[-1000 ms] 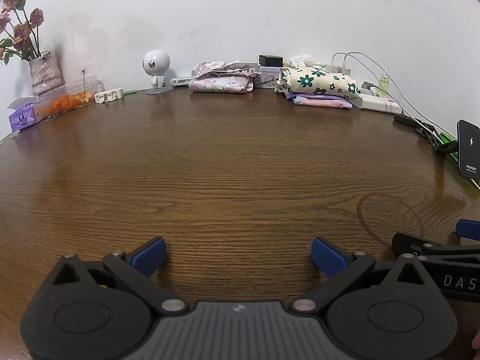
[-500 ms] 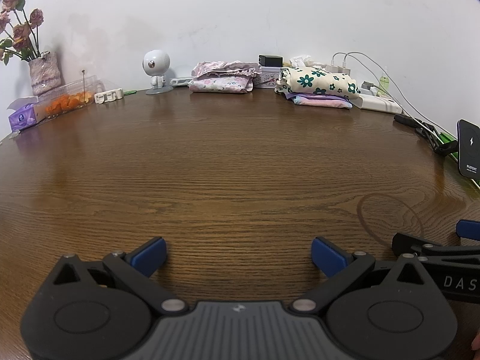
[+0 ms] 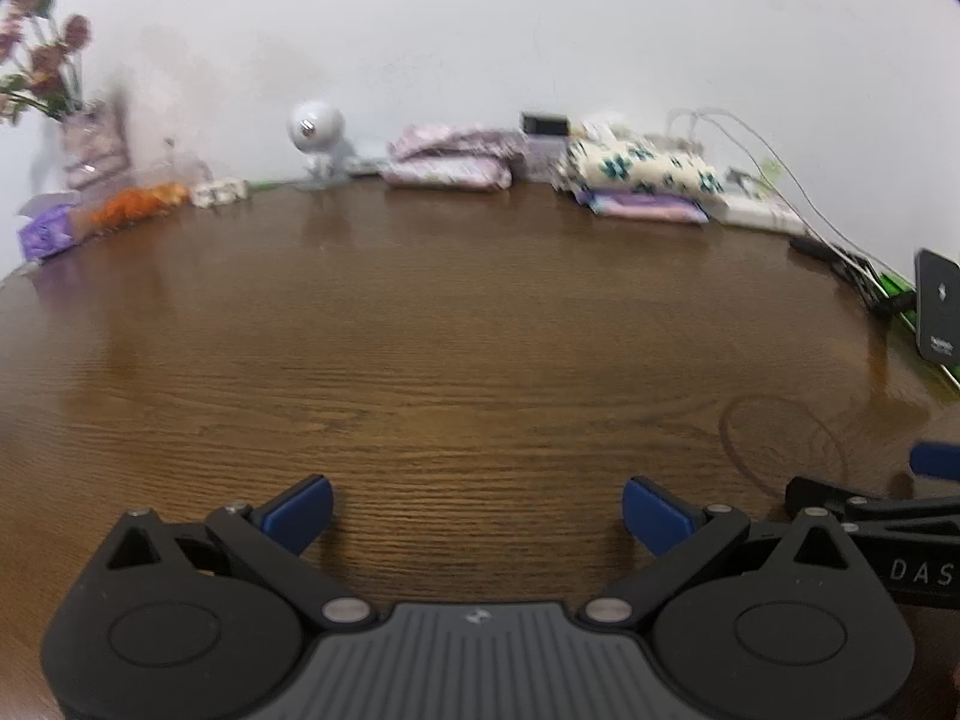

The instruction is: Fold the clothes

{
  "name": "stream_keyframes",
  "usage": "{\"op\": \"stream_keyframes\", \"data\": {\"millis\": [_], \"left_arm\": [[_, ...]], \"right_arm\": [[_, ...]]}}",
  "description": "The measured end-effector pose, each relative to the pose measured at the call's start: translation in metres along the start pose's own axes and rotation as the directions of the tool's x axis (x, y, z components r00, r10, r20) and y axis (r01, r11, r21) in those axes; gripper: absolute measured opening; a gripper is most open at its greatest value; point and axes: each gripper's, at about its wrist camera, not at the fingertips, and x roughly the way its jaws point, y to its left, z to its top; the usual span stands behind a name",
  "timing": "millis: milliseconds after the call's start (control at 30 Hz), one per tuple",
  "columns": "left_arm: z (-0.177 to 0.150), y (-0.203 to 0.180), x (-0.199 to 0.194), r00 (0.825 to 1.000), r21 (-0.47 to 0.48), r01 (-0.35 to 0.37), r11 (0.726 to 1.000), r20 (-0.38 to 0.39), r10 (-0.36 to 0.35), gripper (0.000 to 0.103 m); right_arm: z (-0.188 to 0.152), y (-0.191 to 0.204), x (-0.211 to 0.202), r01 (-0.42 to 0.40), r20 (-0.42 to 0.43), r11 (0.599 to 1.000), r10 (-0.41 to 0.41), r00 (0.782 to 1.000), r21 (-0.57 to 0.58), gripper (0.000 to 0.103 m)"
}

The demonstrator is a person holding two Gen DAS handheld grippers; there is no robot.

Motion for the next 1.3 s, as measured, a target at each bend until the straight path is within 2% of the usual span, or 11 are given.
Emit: {"op": "stream_keyframes", "data": {"millis": [167, 333, 433, 600, 733, 867, 1000, 1100, 1167, 1267, 1300], "left_arm": [[0.022, 0.028, -0.001, 0.994, -0.114, 0.104, 0.988, -0.032, -0.108, 0.103], [0.058, 0.060, 0.003, 0.996, -0.170, 0.080, 0.982, 0.063, -0.070, 0.103], [0.091, 0.077, 0.017, 0.994, -0.140, 0.059, 0.988, 0.095, -0.046, 0.103], [0.154, 0.097, 0.053, 0.989, -0.088, 0.027, 0.996, 0.147, -0.014, 0.103], [0.201, 0.113, 0.096, 0.987, -0.107, 0.026, 0.994, 0.159, -0.008, 0.103], [0.252, 0.134, 0.154, 0.983, -0.180, 0.045, 0.983, 0.184, -0.012, 0.103], [0.288, 0.153, 0.218, 0.985, -0.231, 0.069, 0.970, 0.172, -0.029, 0.103], [0.307, 0.172, 0.267, 0.991, -0.359, 0.114, 0.926, 0.113, -0.078, 0.100], [0.319, 0.180, 0.295, 0.992, -0.443, 0.126, 0.887, 0.064, -0.109, 0.099], [0.329, 0.183, 0.322, 0.987, -0.467, 0.152, 0.871, 0.027, -0.158, 0.077], [0.330, 0.182, 0.329, 0.986, -0.468, 0.152, 0.871, 0.008, -0.167, 0.054]], "right_arm": [[0.014, 0.001, -0.005, -0.047, 0.016, 0.999, 0.047, 0.999, -0.019, 0.103], [0.052, -0.002, -0.002, -0.109, 0.060, 0.994, 0.108, 0.992, -0.001, 0.103], [0.084, -0.003, 0.009, -0.161, 0.071, 0.987, 0.160, 0.985, 0.018, 0.103], [0.154, 0.007, 0.043, -0.243, 0.096, 0.970, 0.242, 0.966, 0.000, 0.103], [0.206, 0.005, 0.076, -0.273, 0.130, 0.961, 0.266, 0.955, 0.040, 0.103], [0.262, 0.009, 0.123, -0.310, 0.154, 0.949, 0.298, 0.942, 0.061, 0.102], [0.309, 0.018, 0.194, -0.350, 0.115, 0.930, 0.338, 0.934, 0.109, 0.101], [0.335, 0.020, 0.257, -0.391, 0.057, 0.902, 0.387, 0.920, 0.182, 0.089], [0.344, 0.017, 0.299, -0.397, 0.026, 0.871, 0.408, 0.913, 0.288, 0.083], [0.351, 0.017, 0.341, -0.391, 0.005, 0.840, 0.420, 0.908, 0.377, 0.079], [0.353, 0.018, 0.352, -0.388, 0.006, 0.838, 0.418, 0.909, 0.383, 0.078]]}}
